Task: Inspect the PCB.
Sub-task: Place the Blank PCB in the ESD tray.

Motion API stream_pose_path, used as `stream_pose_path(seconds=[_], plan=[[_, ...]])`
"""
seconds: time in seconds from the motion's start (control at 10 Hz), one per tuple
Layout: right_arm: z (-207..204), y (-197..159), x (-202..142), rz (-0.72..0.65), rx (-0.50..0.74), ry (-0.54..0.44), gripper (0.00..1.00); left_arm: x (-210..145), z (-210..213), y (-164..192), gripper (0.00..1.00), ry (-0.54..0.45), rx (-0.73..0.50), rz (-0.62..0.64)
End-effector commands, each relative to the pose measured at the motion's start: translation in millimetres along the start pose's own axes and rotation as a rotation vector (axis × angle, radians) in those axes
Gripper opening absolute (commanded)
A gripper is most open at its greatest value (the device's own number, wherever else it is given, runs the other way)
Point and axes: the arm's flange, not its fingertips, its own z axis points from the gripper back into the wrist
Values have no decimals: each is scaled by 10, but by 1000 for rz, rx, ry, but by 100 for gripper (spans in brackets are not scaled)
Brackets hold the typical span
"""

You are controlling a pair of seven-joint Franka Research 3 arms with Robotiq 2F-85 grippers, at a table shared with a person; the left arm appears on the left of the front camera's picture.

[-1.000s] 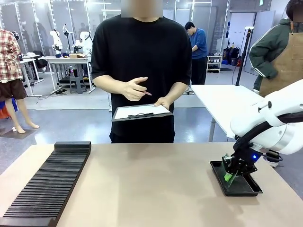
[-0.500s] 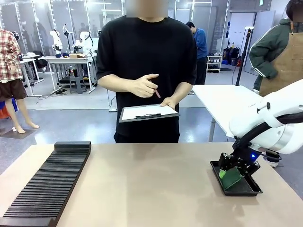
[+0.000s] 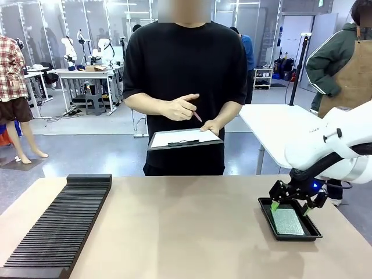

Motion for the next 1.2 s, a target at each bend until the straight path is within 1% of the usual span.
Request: stream_pose_path(seconds=[0.0,0.1,1.1], plan=[[19,35,-68,-38,-38,1,100,22,7,-4,100,2,0,-2],[0,0,0,0,0,0,100,22,7,-4,100,2,0,-2],[0,0,0,0,0,0,100,22,7,-4,100,2,0,-2]])
